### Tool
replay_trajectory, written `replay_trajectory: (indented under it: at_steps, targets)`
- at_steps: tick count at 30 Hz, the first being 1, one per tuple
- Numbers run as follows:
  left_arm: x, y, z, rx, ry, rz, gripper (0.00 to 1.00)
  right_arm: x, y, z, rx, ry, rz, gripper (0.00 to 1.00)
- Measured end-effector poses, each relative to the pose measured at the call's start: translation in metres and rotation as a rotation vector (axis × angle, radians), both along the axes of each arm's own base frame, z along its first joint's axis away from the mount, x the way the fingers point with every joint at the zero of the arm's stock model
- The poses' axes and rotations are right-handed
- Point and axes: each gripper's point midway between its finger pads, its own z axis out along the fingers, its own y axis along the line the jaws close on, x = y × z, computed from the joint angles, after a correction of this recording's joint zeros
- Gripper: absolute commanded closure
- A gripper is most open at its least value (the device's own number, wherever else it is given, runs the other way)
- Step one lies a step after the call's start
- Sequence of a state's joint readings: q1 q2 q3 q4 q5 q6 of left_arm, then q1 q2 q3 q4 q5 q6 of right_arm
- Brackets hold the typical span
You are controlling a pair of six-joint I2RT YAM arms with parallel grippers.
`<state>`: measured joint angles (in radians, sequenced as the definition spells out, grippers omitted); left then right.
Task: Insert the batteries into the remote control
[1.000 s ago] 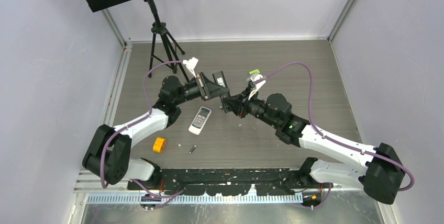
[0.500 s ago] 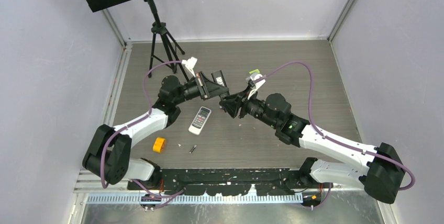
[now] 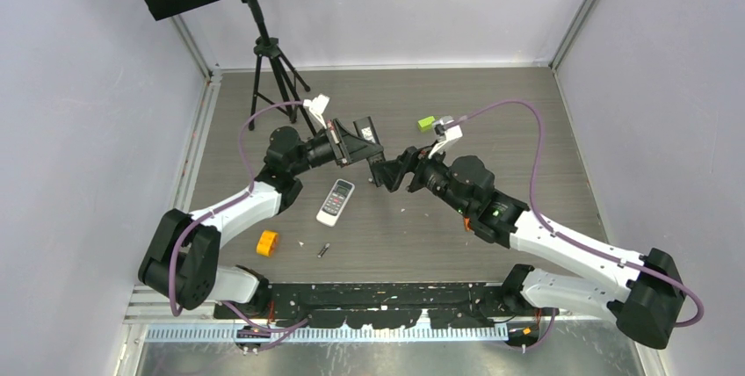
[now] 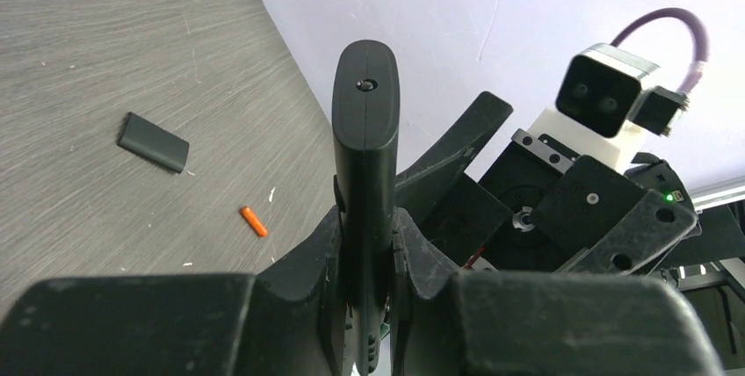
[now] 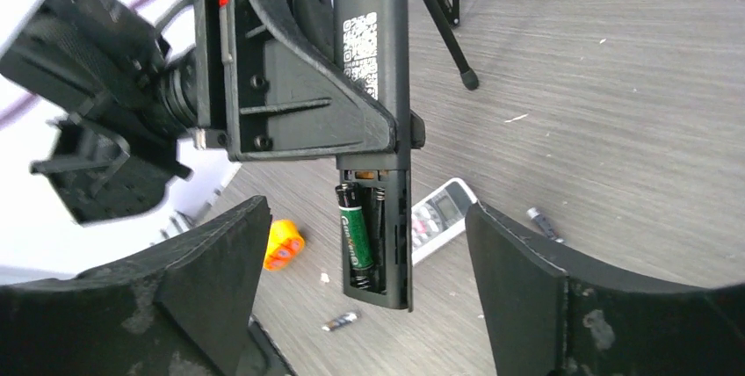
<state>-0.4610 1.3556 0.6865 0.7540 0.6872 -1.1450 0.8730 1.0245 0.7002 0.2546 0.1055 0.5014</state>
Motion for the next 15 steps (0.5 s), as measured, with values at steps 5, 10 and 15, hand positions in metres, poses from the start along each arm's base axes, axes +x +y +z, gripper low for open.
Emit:
replay_trajectory:
  at_steps: [5,10,15]
  targets:
    - [0.004,0.001,0.004,-0.011,-0.017,0.022,1.0,0.0,-0.009,0.016,0.193,0.143,-0.084,0.07]
    - [0.011,0.003,0.009,-0.029,-0.023,0.06,1.0,0.0,-0.006,0.007,0.382,0.325,-0.125,0.07]
    - [0.017,0.005,0.016,-0.061,-0.014,0.102,1.0,0.001,0.0,-0.024,0.461,0.481,-0.158,0.07]
